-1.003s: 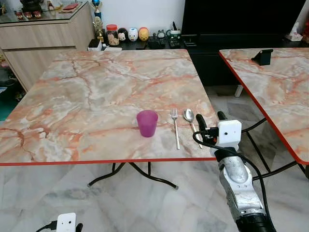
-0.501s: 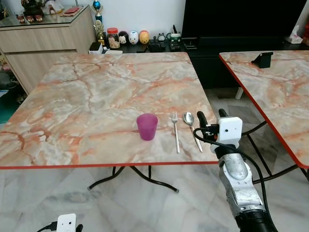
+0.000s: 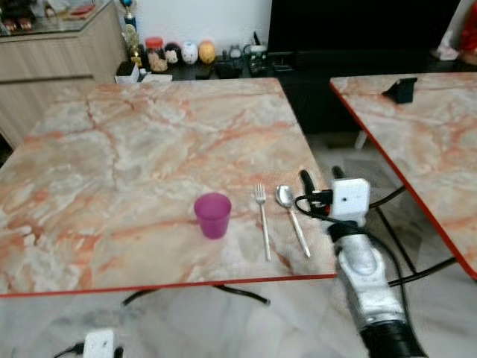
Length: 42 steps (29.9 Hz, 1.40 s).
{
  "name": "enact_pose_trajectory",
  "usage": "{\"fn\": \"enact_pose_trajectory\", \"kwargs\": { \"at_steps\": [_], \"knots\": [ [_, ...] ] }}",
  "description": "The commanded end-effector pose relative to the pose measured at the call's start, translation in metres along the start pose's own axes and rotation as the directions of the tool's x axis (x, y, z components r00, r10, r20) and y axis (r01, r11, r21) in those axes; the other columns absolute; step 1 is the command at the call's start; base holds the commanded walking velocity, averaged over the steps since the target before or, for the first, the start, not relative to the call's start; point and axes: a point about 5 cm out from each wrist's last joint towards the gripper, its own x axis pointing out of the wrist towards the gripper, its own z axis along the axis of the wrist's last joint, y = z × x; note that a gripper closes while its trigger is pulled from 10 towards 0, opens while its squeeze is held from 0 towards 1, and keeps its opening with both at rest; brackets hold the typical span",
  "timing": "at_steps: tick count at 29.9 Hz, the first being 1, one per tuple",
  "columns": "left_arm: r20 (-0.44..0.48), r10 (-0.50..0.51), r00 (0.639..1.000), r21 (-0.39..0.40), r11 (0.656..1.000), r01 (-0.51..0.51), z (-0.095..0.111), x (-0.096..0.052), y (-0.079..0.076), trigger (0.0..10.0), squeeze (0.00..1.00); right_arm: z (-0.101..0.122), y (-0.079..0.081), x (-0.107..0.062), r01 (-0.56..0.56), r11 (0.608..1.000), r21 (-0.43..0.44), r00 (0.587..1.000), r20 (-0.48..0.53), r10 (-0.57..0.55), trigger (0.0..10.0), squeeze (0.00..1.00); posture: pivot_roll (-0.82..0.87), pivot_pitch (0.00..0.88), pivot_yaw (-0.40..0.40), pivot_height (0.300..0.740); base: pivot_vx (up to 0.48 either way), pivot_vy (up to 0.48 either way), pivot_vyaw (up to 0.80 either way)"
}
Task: Setting the table
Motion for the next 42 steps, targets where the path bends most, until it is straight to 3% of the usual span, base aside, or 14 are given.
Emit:
{"fn": "enact_pose_trajectory", "kwargs": {
  "at_steps": [1, 13, 14, 19, 20, 21, 30, 38, 42],
  "knots": [
    [-0.059, 0.023, 0.998, 0.022, 1.0, -0.022, -0.015, -0.006, 0.01, 10.0, 0.0, 0.003, 0.014, 0.001, -0.045, 0.999, 0.016, 0.999, 0.005, 0.045, 10.0, 0.0, 0.05, 0.0, 0.007, 0.74, 0.0, 0.0, 0.0],
    [-0.064, 0.016, 0.998, 0.021, 1.0, -0.015, -0.015, -0.006, 0.007, 10.0, 0.0, -0.012, 0.022, 0.004, -0.088, 0.996, 0.024, 0.99, -0.111, 0.09, 10.0, 0.0, 0.05, 0.0, 0.006, 0.74, 0.0, 0.0, 0.0],
    [-0.064, 0.016, 0.998, 0.022, 1.0, -0.014, -0.015, -0.006, 0.007, 10.0, 0.0, -0.014, 0.022, 0.004, -0.087, 0.996, 0.034, 0.988, -0.128, 0.09, 10.0, 1.0, 0.05, 0.0, 0.006, 0.74, 0.0, 0.0, 0.0],
    [-0.065, 0.012, 0.998, 0.025, 1.0, -0.011, -0.015, -0.006, 0.007, 10.0, 0.0, -0.026, 0.022, 0.006, -0.064, 0.997, 0.039, 0.969, -0.236, 0.071, 10.0, 1.0, 0.04, 0.0, 0.009, 0.74, 0.0, 0.0, 0.0],
    [-0.065, 0.01, 0.998, 0.026, 1.0, -0.008, -0.015, -0.006, 0.007, 10.0, 0.0, -0.033, 0.022, 0.005, -0.052, 0.997, 0.057, 0.956, -0.285, 0.067, 10.0, 0.24, 0.04, 0.0, 0.008, 0.74, 0.0, 0.0, 0.0],
    [-0.064, 0.009, 0.998, 0.027, 1.0, -0.007, -0.015, -0.006, 0.007, 10.0, 0.0, -0.035, 0.023, 0.005, -0.04, 0.995, 0.094, 0.956, -0.287, 0.066, 10.0, 0.0, 0.05, 0.0, 0.008, 0.74, 0.0, 0.0, 0.0],
    [-0.063, 0.009, 0.998, 0.03, 1.0, -0.007, -0.015, -0.006, 0.008, 10.0, 0.0, -0.038, 0.028, 0.011, -0.04, 0.986, 0.163, 0.938, -0.335, 0.093, 10.0, 0.0, 0.05, 0.0, 0.009, 0.74, 0.0, 0.0, 0.0],
    [-0.068, 0.003, 0.998, 0.027, 1.0, -0.001, -0.016, -0.007, 0.007, 10.0, 0.0, -0.054, 0.03, 0.008, -0.042, 0.989, 0.142, 0.891, -0.443, 0.102, 10.0, 0.0, 0.05, 0.0, 0.007, 0.74, 0.0, 0.0, 0.0],
    [-0.069, 0.003, 0.998, 0.027, 1.0, -0.001, -0.016, -0.007, 0.007, 10.0, 0.0, -0.055, 0.031, 0.007, -0.044, 0.989, 0.141, 0.889, -0.447, 0.103, 10.0, 0.0, 0.05, 0.0, 0.007, 0.74, 0.0, 0.0, 0.0]
  ]
}}
